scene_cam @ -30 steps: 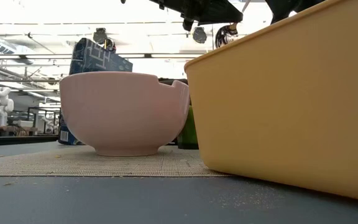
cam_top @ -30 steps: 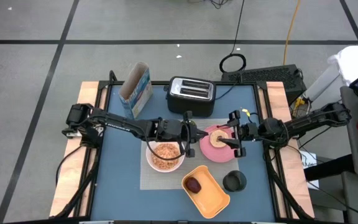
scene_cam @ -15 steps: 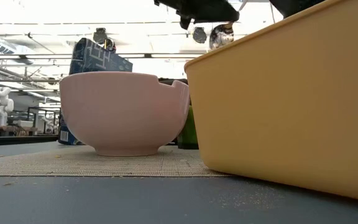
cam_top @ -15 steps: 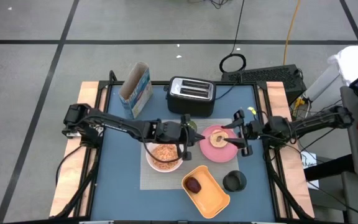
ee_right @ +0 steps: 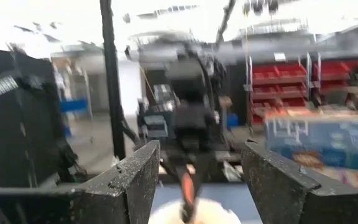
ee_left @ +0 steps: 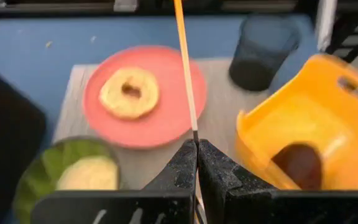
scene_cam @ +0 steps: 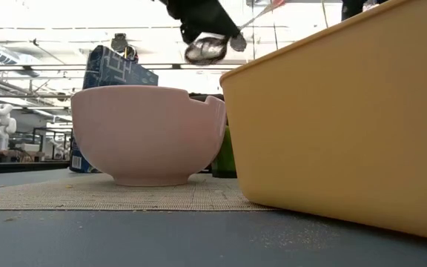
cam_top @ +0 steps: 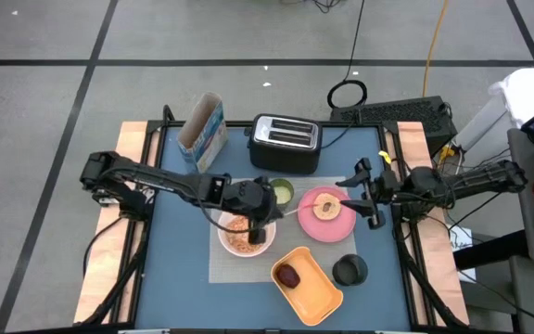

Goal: Arrange a breakfast setting
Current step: Put the orange spoon to the right of the pink plate

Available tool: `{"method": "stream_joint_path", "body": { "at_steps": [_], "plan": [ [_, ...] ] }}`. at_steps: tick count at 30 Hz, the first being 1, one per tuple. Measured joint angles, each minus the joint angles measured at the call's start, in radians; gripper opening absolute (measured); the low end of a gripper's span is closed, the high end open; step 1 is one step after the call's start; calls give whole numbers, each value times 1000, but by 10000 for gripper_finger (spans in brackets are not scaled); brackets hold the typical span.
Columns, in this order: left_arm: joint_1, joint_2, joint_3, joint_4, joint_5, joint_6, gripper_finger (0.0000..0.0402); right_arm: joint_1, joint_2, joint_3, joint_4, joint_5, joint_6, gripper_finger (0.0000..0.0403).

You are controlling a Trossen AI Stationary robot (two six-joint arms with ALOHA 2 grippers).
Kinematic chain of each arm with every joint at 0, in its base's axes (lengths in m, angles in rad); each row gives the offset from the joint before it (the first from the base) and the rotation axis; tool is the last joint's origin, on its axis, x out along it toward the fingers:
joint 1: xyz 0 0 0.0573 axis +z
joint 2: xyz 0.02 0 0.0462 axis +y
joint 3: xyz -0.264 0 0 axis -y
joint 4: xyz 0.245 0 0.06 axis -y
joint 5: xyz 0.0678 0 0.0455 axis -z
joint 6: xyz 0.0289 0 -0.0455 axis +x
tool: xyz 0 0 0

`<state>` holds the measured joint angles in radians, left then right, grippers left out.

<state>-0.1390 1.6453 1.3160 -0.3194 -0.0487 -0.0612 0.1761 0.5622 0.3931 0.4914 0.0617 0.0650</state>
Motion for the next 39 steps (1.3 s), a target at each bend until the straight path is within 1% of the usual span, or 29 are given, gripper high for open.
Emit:
{"method": "stream_joint_path", "body": {
  "at_steps": [2, 4, 6, 10, 14, 23, 25, 28, 31, 37, 39],
  "plan": [
    [0, -4, 4, -2, 37, -23, 7, 0, 24, 59, -97, 25, -2, 218],
    [0, -18, 0, -54, 75, -43, 7, -4, 55, 125, -178, 65, -3, 217],
    [0, -19, 4, -43, 109, -57, 7, -12, 96, 189, -245, 74, -1, 217],
    [0, -18, 2, -83, 154, -85, 7, -28, 200, 302, -305, 67, 2, 217],
    [0, -18, 2, -126, 175, -106, 7, -45, 321, 391, -336, 57, 2, 217],
    [0, -18, 2, -175, 176, -135, 7, -99, 599, 544, -375, -78, 24, 217],
    [0, -18, 2, -184, 176, -137, 7, -112, 655, 570, -374, -130, 54, 217],
    [0, -18, 2, -188, 176, -152, 7, -129, 734, 598, -378, -242, 98, 217],
    [0, -18, 2, -199, 183, -153, 7, -137, 797, 611, -381, -342, 141, 217],
    [0, -18, 2, -217, 184, -154, 7, -137, 863, 612, -400, -427, 162, 217],
    [0, -18, 2, -212, 184, -154, 7, -137, 878, 612, -399, -433, 161, 217]
  ]
}}
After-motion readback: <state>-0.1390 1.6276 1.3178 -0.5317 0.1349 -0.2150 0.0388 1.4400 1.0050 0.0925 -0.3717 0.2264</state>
